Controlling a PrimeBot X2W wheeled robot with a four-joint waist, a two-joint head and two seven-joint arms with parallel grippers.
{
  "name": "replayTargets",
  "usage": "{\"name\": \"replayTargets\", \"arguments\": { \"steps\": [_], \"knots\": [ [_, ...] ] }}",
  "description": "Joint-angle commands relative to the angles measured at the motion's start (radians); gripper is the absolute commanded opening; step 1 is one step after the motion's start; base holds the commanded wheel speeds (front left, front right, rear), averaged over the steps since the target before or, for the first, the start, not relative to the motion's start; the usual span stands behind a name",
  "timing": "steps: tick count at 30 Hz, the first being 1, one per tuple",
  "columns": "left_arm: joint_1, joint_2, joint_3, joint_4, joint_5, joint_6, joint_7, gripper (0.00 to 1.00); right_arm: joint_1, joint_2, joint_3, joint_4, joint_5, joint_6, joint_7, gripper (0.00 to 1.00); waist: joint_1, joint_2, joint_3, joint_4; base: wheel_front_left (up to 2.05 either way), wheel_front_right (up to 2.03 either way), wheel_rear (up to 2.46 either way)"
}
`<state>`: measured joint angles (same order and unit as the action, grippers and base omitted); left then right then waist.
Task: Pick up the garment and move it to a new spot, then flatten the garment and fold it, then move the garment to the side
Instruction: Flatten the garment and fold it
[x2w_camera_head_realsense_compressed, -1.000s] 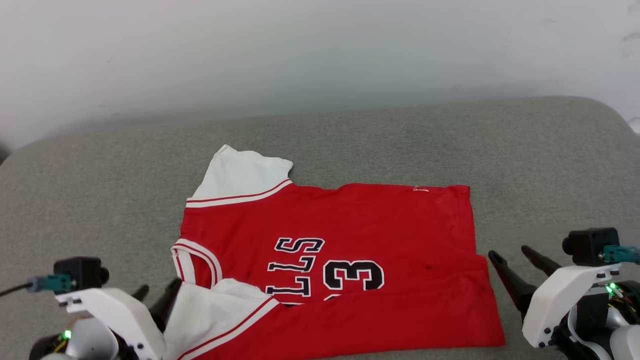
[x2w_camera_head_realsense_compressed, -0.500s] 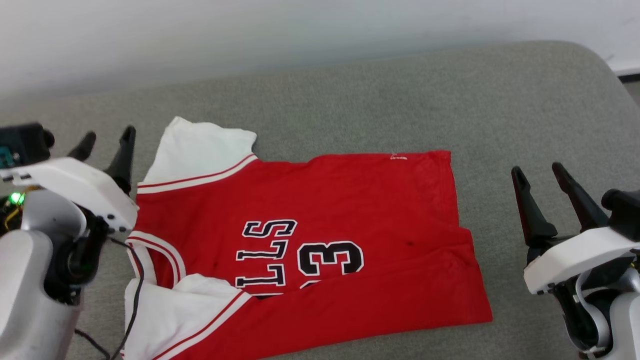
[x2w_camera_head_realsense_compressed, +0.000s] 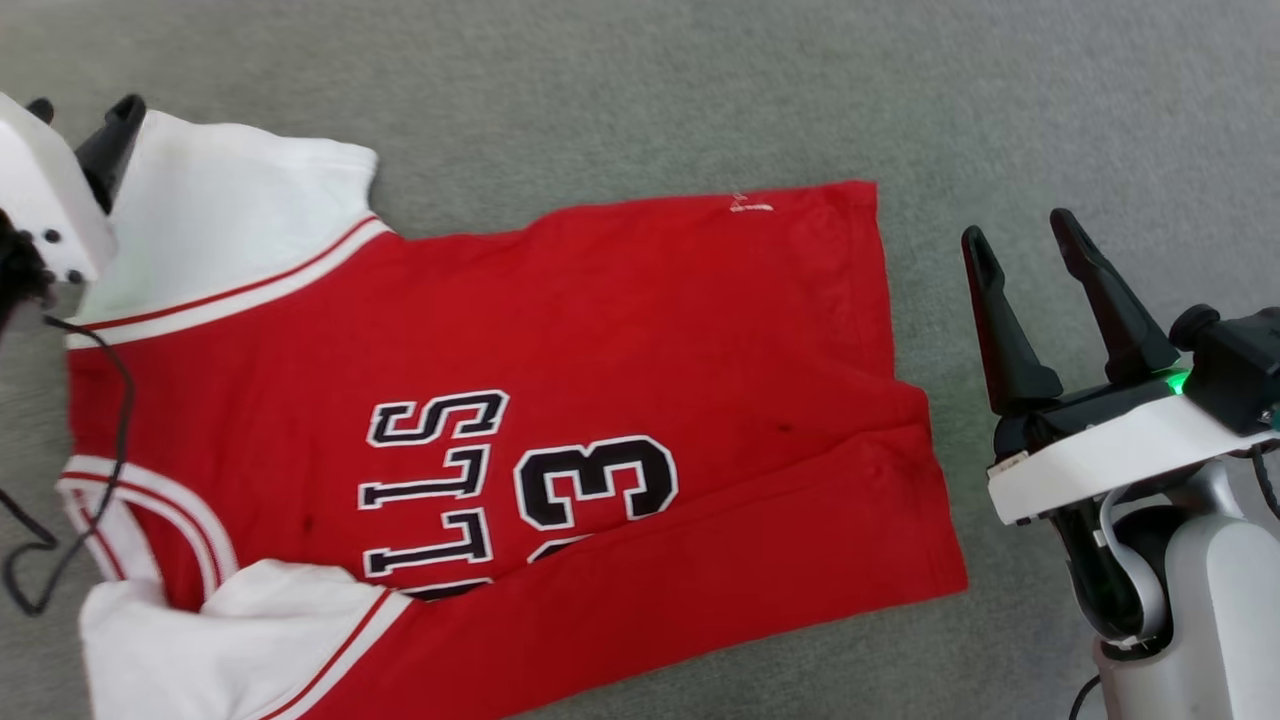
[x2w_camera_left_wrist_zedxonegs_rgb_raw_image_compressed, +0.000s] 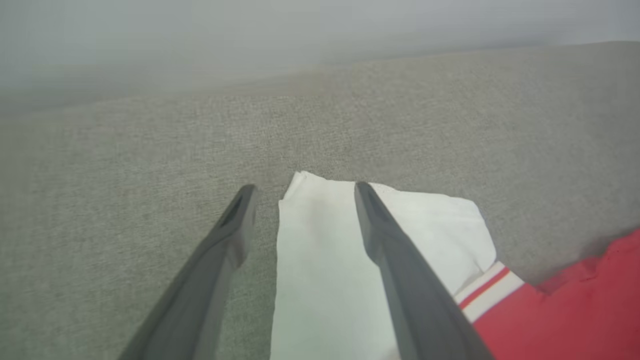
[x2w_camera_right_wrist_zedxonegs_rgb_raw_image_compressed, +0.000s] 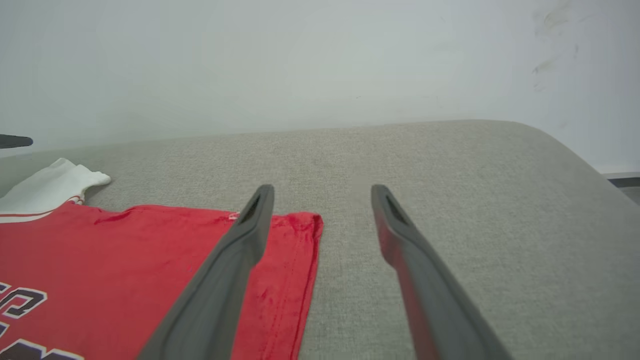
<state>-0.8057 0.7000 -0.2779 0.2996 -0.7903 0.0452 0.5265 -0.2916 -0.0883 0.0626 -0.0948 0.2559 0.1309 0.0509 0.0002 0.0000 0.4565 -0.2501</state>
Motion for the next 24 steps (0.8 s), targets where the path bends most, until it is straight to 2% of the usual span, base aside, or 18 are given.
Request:
{"name": "replayTargets", "arguments": {
  "steps": [1, 3, 8, 11, 16, 17, 18, 19, 24],
  "knots": [
    [-0.04, 0.031, -0.011, 0.012, -0.014, -0.019, 0.075, 1.0, -0.02, 0.008, 0.003, 0.002, 0.005, 0.0, -0.006, 1.0, -0.0002, 0.0, 0.052, -0.047, 0.0, 0.0, 0.0],
    [-0.074, 0.053, -0.021, 0.021, -0.033, -0.025, 0.165, 1.0, -0.019, 0.01, 0.007, 0.009, 0.015, 0.0, -0.003, 1.0, -0.0002, 0.0, 0.07, -0.056, 0.0, 0.0, 0.0],
    [-0.143, 0.117, -0.036, 0.028, -0.055, 0.0, 0.363, 1.0, -0.033, 0.013, 0.018, 0.009, 0.032, 0.0, -0.011, 1.0, -0.0002, 0.0, 0.122, -0.084, 0.0, 0.0, 0.0],
    [-0.16, 0.143, -0.047, 0.023, -0.06, 0.018, 0.443, 1.0, -0.041, 0.015, 0.022, 0.009, 0.041, 0.0, -0.018, 1.0, -0.0002, 0.0, 0.15, -0.1, 0.0, 0.0, 0.0],
    [-0.112, 0.125, -0.079, 0.034, -0.094, 0.057, 0.557, 1.0, -0.042, 0.018, 0.019, 0.015, 0.049, 0.0, -0.028, 1.0, -0.0002, 0.0, 0.169, -0.115, 0.0, 0.0, 0.0],
    [-0.099, 0.117, -0.084, 0.032, -0.099, 0.063, 0.569, 0.51, -0.043, 0.017, 0.017, 0.014, 0.052, -0.001, -0.028, 1.0, -0.0002, 0.0, 0.171, -0.116, 0.0, 0.0, 0.0],
    [-0.088, 0.108, -0.085, 0.029, -0.108, 0.068, 0.571, 0.31, -0.046, 0.017, 0.015, 0.014, 0.054, 0.0, -0.026, 1.0, -0.0002, 0.0, 0.173, -0.117, 0.0, 0.0, 0.0],
    [-0.078, 0.097, -0.085, 0.028, -0.112, 0.073, 0.567, 0.0, -0.049, 0.016, 0.014, 0.015, 0.063, 0.0, -0.021, 1.0, -0.0002, 0.0, 0.175, -0.117, 0.0, 0.0, 0.0],
    [-0.068, 0.086, -0.069, 0.02, -0.116, 0.071, 0.517, 0.0, -0.068, -0.002, -0.007, 0.028, 0.113, 0.0, 0.009, 1.0, -0.0002, 0.0, 0.174, -0.109, 0.0, 0.0, 0.0]
  ]
}}
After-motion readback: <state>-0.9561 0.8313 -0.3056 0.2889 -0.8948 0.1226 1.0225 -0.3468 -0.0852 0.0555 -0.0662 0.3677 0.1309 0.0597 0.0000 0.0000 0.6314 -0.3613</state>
